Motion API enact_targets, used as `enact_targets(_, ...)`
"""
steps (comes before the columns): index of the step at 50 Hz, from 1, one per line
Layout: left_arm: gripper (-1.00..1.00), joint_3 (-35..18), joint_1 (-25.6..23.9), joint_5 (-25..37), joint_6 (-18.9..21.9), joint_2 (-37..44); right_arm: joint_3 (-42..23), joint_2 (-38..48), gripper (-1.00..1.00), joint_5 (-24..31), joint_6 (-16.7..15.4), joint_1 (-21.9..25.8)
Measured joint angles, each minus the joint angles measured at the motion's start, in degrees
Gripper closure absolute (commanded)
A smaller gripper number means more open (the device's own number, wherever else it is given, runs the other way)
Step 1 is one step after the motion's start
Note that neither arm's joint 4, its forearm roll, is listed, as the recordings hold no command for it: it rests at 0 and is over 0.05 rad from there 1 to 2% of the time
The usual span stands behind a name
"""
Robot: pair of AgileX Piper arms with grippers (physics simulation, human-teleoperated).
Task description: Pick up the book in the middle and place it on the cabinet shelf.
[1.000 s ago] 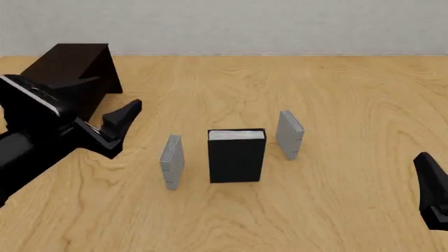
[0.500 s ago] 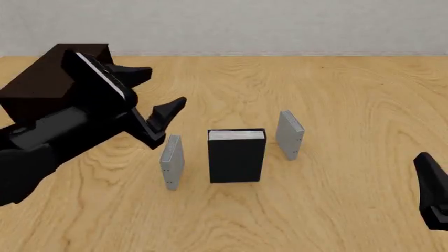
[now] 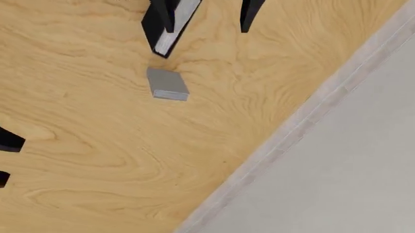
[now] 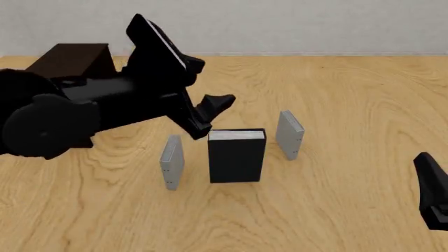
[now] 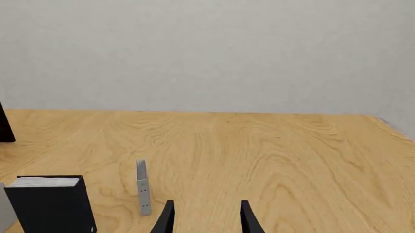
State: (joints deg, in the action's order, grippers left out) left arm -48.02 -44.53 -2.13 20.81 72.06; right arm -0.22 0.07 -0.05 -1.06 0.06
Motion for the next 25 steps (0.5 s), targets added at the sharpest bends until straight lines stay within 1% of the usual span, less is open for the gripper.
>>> enact_targets(11,-1.0,-5.38,-4.13,7.86,0.46,2.12,0.0,0.0,-1.0,0.0,0.0,0.0)
enact_targets(18,-1.0,-7.32,-5.83,11.21,0.9,3.76,0.0,0.0,-1.0,0.0,0.0,0.0)
enact_targets(25,-1.0,-8.3,-7.34,13.38,0.05,4.68,0.0,0.0,-1.0,0.0,0.0,0.0)
